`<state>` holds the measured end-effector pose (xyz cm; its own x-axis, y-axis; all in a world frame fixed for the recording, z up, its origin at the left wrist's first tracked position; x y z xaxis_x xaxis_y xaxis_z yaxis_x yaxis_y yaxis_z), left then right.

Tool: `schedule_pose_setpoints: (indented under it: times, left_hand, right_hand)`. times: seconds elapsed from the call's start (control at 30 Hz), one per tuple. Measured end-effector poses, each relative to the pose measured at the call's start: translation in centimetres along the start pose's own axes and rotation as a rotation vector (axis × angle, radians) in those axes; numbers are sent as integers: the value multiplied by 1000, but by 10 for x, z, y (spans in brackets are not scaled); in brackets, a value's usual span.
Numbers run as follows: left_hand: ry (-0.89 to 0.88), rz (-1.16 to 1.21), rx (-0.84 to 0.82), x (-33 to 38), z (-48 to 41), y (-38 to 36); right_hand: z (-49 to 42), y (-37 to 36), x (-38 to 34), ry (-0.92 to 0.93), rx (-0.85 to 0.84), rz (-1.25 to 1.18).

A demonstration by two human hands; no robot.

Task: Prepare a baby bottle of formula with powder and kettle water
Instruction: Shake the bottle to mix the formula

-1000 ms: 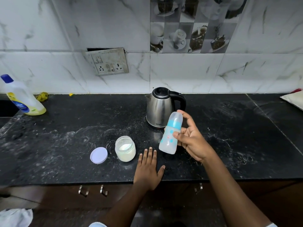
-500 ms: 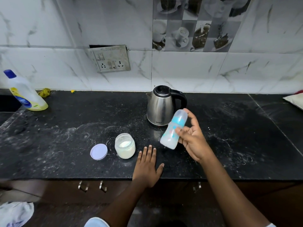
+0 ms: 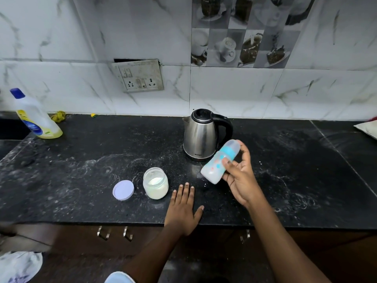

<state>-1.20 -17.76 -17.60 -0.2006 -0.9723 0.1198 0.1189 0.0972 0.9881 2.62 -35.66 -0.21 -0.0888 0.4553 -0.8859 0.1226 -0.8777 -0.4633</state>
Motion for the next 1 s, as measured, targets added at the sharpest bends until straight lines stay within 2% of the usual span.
schedule_pose_setpoints:
  times: [0.1, 0.2, 0.3, 0.43, 0.53, 0.63, 0.73, 0.83, 0.97, 1.0]
  left_hand:
    - [-6, 1, 6, 0, 1, 1]
    - [-6, 4, 6, 0, 1, 1]
    - [-9, 3, 14, 0, 1, 1]
    - [-4, 1, 12, 0, 0, 0]
    - [-9, -1, 11, -1, 0, -1]
    - [-4, -2, 12, -1, 0, -2]
    - [-11, -1, 12, -1, 0, -2]
    - [-8, -6, 7, -2, -1, -2]
    - [-16, 3, 2, -1, 0, -2]
    - [-16, 3, 3, -1, 0, -3]
  right_hand:
    - [1, -8, 2, -30, -92, 78]
    - [0, 4, 1, 11, 43, -32]
    - [1, -2, 5, -35, -54, 38]
    - [-1, 7, 7, -8, 50, -52]
    - [1, -3, 9, -46, -61, 39]
    - [-1, 6, 5, -6, 41, -54]
    - [0, -3, 4, -28, -48, 86]
    - [2, 1, 1, -8, 2, 113]
    - [5, -4, 2, -45, -105, 200]
    - [5, -2, 2, -28, -88, 225]
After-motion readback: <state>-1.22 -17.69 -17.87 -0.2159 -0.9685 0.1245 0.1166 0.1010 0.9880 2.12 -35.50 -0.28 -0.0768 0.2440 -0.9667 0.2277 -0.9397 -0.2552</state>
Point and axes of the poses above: each hand's wrist, its own z-axis away from the middle knuckle, its own y-axis out of the back of the hand, x = y × z, the point moved 6 cm from there along -z, towards the middle knuckle, and after that the axes turned 4 degrees about -z, right-handed, at the moved point
